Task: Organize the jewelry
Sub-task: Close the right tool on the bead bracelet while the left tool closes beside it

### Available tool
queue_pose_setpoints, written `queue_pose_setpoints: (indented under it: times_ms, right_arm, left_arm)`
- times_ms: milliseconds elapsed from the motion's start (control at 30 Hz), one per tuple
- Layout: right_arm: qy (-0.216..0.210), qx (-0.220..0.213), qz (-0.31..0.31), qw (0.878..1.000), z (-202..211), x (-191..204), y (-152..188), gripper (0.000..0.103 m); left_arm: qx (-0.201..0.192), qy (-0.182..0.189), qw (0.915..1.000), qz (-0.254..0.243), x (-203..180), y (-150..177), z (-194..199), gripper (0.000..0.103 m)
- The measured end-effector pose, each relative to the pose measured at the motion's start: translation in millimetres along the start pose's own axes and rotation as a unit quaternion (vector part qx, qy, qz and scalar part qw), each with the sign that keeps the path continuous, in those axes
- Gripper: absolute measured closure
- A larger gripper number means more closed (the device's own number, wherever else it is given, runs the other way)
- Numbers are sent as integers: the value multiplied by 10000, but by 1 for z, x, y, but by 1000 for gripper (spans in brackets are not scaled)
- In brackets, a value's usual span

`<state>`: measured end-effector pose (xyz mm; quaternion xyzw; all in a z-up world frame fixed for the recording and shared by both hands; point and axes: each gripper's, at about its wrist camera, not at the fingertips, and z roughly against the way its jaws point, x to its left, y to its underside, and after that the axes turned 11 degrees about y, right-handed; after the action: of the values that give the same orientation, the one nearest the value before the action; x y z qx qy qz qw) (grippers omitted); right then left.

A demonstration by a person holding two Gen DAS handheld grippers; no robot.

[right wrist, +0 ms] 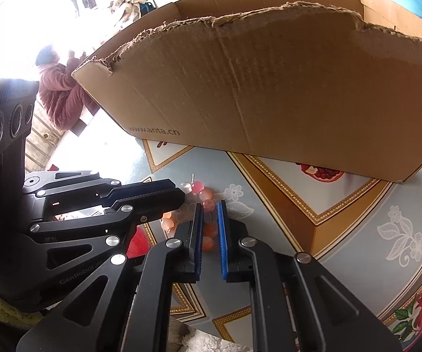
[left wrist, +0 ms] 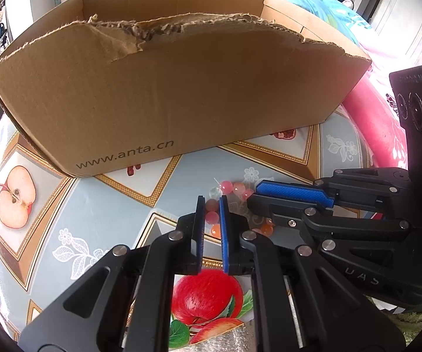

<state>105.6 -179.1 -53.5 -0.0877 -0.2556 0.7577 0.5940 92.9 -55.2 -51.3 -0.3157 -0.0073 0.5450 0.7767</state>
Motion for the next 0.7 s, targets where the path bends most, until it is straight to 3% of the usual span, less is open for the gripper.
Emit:
queue_pose_setpoints:
  times_ms: [700]
  right_arm:
    - [225,27,191,9996,5,5,-1,93]
  left_arm:
    - [-144,141,9998,91,9,3,12,94]
